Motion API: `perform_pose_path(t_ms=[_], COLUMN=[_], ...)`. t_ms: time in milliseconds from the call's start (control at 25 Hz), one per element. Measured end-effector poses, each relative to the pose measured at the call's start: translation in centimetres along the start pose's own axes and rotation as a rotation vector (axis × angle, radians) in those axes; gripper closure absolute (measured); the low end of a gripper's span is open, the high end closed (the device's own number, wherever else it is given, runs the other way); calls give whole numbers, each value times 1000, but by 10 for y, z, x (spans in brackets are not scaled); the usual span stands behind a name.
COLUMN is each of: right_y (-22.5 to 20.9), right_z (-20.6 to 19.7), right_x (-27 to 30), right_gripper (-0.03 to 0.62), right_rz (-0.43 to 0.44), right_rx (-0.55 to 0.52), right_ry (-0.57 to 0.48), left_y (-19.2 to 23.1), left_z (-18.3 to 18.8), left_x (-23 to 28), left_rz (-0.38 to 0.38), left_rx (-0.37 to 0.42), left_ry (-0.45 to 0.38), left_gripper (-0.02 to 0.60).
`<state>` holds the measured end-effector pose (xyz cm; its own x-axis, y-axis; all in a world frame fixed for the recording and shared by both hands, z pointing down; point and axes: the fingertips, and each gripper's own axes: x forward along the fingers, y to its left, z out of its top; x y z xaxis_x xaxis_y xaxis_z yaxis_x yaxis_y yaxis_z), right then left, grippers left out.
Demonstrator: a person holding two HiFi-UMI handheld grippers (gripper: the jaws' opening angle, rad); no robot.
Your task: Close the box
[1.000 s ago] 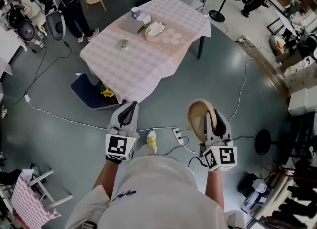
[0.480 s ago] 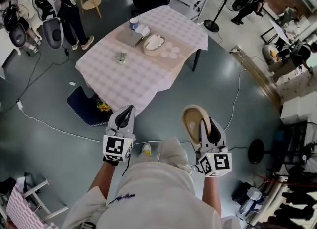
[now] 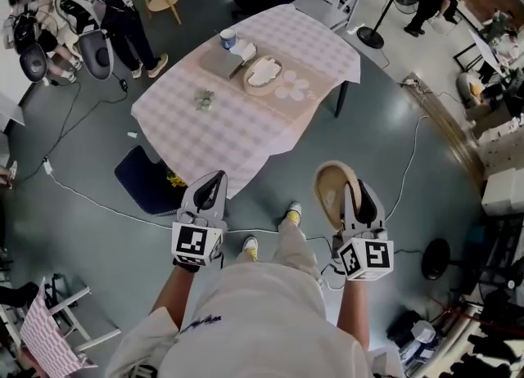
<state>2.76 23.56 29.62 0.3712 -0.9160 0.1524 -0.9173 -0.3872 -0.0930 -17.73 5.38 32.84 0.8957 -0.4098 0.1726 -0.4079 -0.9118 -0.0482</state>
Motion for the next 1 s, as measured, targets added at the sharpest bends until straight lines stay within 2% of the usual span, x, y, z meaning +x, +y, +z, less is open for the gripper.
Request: perform_pose_path(t_ms=[320,520,760,1000], right_y=[-96,-147,-171,-164], right_z=[-1,9,16,26], right_x=[100,155,198,238], right_gripper=[493,493,493,493], right_rz=[57,99,175,278], right_rx=[25,55,54,63], right_ry=[9,34,42,45], left_y=[-10,-19,-20,-4], left_z=[20,36,46,52], left_x=[130,197,227,234], left_rz=[39,72,134,225], left_rx=[47,22,26,8], left_ry=[-14,8,34,53], left_gripper=[581,581,581,581])
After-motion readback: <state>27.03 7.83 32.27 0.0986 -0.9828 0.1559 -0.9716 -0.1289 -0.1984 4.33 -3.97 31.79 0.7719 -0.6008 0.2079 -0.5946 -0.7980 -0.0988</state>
